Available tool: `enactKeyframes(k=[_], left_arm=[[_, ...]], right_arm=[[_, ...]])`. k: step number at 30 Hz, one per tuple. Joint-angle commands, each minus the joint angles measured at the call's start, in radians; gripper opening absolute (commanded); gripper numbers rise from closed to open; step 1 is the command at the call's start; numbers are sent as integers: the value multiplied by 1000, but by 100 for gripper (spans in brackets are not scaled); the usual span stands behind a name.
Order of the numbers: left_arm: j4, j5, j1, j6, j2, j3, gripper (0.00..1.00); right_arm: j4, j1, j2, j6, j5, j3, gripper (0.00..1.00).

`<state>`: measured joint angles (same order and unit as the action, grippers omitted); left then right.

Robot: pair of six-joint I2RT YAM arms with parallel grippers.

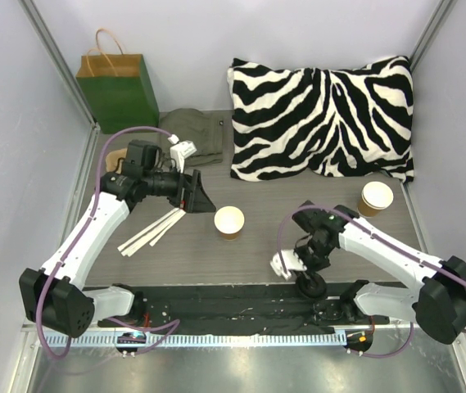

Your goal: Pack the takeout coffee

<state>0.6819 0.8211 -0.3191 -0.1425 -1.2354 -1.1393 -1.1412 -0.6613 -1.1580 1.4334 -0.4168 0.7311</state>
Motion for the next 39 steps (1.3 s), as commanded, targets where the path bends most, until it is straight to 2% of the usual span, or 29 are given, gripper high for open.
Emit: enactKeyframes(k=[1, 3, 7, 10, 14, 16, 19, 23, 29, 39], left_arm=[[-36, -60, 28, -45, -3, -46, 97], [-47, -127, 58, -86, 14, -40, 98], [-67, -259, 110, -158, 42, -13, 99], [-70, -353, 114, -170, 59, 10, 100], [-33, -479, 115, -215, 36, 6, 100], [-2, -491, 117, -215, 5, -22, 100], [2, -501, 129, -250, 2, -14, 100], [-16, -481, 210, -296, -2, -10, 100], [-36, -401, 351, -342, -21, -19, 100], [-67, -370, 419, -358, -72, -50, 100]], right_arm=[[76, -4, -15, -405, -11, 197, 1], [127, -6, -75, -605, 53, 312, 1], [185, -6, -205, -877, 202, 528, 1], [170, -6, -342, -967, 323, 701, 1], [31, -17, -566, -1066, 412, 1071, 1], [-44, -44, -658, -1073, 496, 1271, 1], [-109, -115, -761, -1067, 567, 1401, 1], [-132, -199, -818, -1053, 589, 1427, 1], [-149, -224, -864, -1094, 561, 1424, 1], [-121, -253, -904, -1102, 561, 1395, 1]])
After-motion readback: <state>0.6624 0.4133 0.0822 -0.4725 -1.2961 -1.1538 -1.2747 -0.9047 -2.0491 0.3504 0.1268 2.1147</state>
